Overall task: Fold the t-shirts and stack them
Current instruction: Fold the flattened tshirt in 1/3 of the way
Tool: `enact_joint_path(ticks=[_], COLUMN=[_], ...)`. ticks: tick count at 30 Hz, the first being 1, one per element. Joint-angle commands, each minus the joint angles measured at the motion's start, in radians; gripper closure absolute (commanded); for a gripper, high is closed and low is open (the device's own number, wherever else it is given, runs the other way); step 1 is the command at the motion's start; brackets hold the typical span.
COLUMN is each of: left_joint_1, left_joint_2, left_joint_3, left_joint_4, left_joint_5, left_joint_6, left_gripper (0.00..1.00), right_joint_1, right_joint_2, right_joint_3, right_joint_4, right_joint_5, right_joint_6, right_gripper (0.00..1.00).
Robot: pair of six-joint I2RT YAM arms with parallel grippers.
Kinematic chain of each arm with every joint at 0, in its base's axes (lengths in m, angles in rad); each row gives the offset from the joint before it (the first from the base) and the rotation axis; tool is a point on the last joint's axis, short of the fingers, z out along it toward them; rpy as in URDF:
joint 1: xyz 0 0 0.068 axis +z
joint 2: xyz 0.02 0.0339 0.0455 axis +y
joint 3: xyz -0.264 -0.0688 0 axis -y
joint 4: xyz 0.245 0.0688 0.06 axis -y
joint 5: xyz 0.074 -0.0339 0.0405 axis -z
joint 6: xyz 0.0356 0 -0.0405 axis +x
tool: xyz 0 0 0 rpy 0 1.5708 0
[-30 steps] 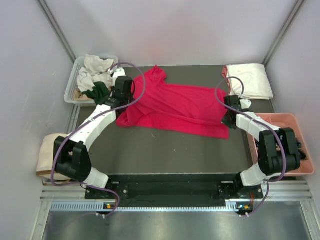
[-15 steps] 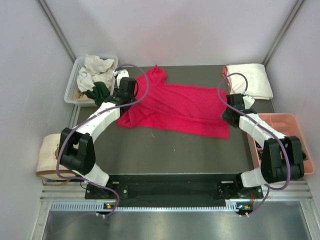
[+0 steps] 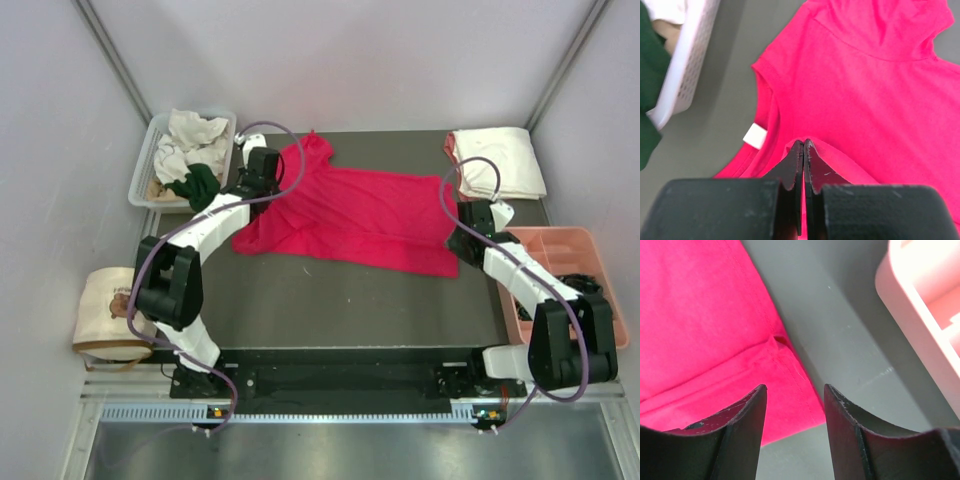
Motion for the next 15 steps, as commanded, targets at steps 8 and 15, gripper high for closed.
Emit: enact_joint_path(ticks=[8, 15], left_joint_1=[0.006, 0.002], left_joint_2=[0.071, -0.122], left_joint_3=[0.122, 0.061], left_joint_4=[0.114, 0.166], left_joint_5=[0.032, 0.044], left_joint_6=[0.023, 0.03], left_gripper=[0.27, 0.01], right_joint_1=[-0.009, 0.044], right_joint_2=[-0.145, -0.193], right_joint_3=[-0.065, -0.07], right_joint_4=[-0.013, 0.031], right_joint_5=[-0.005, -0.048], right_joint_6=[-0.02, -0.08], right_gripper=[0.5, 0.49])
